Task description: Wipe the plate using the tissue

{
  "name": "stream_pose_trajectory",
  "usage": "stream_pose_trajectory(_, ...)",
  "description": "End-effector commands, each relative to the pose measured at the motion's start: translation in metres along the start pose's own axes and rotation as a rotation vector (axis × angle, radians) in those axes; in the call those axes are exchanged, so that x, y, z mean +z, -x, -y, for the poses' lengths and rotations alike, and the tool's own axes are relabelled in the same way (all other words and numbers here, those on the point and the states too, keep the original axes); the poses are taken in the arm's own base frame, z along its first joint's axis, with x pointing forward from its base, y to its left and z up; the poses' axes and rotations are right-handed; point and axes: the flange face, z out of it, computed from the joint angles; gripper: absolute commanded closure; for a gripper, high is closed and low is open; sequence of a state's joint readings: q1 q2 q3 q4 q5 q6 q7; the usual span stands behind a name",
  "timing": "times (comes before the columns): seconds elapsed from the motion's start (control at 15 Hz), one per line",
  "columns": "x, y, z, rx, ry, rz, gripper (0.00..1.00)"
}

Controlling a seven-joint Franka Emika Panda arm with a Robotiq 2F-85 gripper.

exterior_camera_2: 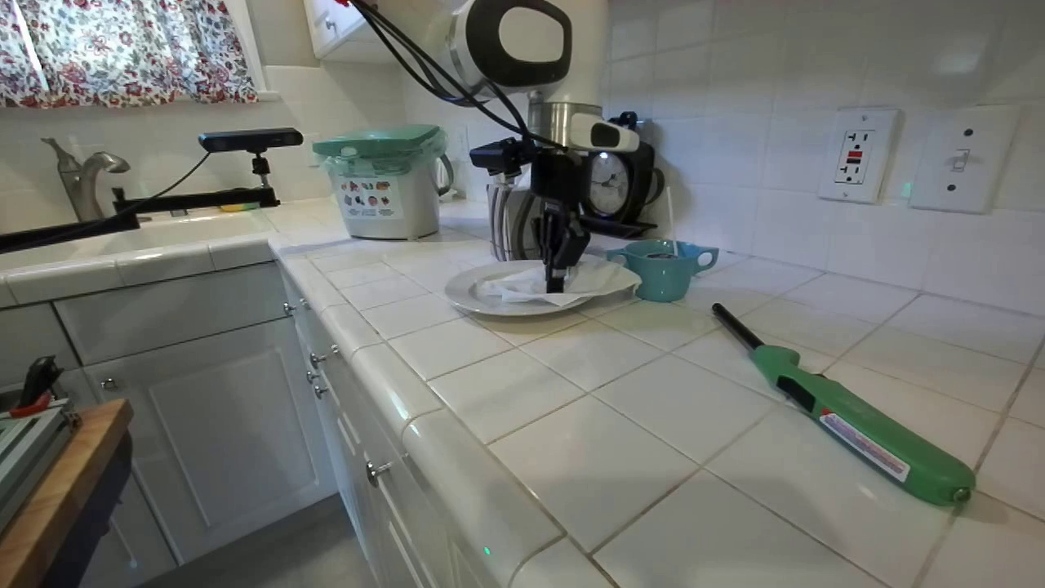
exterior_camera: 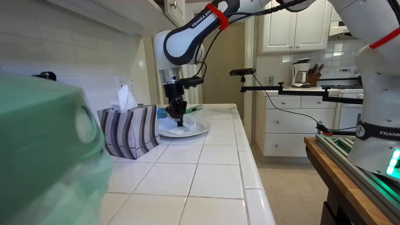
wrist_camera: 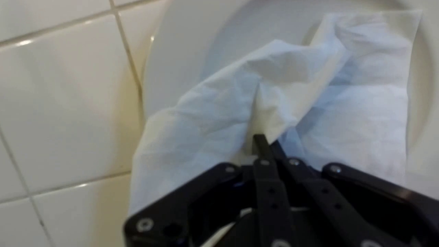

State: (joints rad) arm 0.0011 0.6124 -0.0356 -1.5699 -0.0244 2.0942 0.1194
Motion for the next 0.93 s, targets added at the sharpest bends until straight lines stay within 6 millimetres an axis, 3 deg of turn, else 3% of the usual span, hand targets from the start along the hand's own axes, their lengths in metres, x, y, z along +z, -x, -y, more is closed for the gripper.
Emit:
stream_pose_trajectory(0.0, 0.005, -0.011, 0.017, -0.033, -0.013, -0.023, 1.00)
stream_pose_trajectory(0.33, -0.001, 0.000, 0.050, -0.093, -0.054, -0.010, 1.00)
stream_pose_trajectory(0.47, -0.008, 0.002, 0.052, -0.090, -0.055, -0.010, 1.00)
stream_pose_trajectory(0.6, -0.023, 0.001, 0.038, -0.053, -0.059, -0.020, 1.00)
stream_pose_trajectory(0.87, -0.065, -0.001, -0.020, 0.061, -0.069, -0.065, 1.00)
